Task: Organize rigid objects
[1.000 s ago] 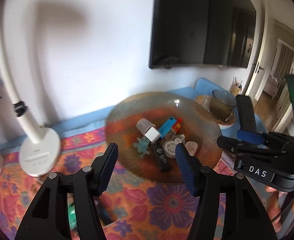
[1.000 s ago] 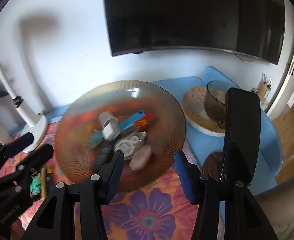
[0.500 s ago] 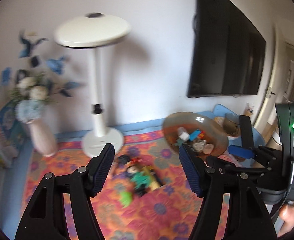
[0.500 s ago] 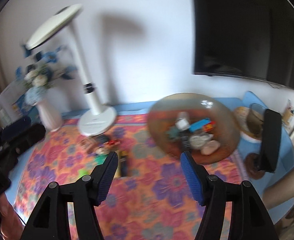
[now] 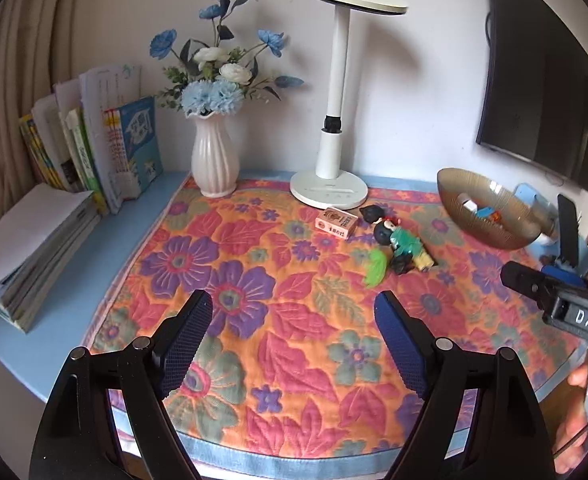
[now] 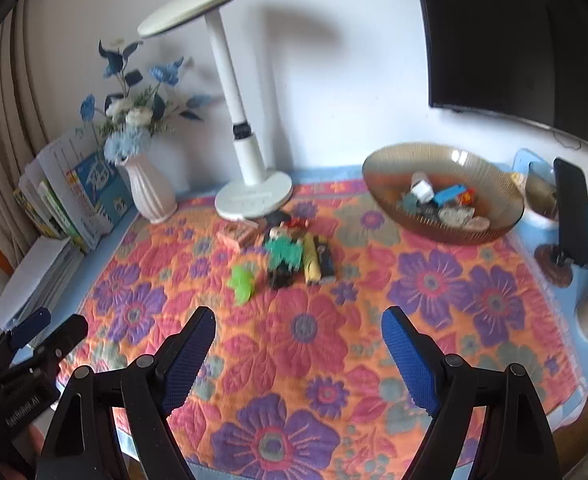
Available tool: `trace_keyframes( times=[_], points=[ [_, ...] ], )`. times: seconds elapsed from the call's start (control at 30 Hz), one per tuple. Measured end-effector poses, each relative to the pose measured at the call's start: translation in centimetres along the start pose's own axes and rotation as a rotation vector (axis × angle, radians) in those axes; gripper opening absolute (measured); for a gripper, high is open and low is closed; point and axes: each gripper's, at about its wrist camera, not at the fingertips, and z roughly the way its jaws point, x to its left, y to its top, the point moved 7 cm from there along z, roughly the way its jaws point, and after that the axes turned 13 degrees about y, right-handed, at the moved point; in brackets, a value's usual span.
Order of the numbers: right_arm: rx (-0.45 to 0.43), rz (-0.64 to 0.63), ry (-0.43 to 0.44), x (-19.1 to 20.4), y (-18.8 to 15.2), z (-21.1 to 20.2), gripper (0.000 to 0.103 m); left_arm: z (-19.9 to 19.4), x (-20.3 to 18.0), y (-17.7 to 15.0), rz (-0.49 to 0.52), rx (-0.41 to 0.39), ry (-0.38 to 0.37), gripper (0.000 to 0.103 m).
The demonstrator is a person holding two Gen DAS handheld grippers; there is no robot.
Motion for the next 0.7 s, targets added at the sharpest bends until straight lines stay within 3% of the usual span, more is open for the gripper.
trace_keyframes(
  times=[0.33,0.7],
  points=[
    [-0.011,-0.037,-0.064,-0.1,-0.5,-0.1,0.088,-0.5,-2.0,-0.5,-0.014,-0.025,0.03,0.085],
    [0.042,0.041,-0.038,-2.4,-1.7,1.9,0.088,1.3,-3.7,-1.6,0.018,0.019,0.02,0.085]
  ],
)
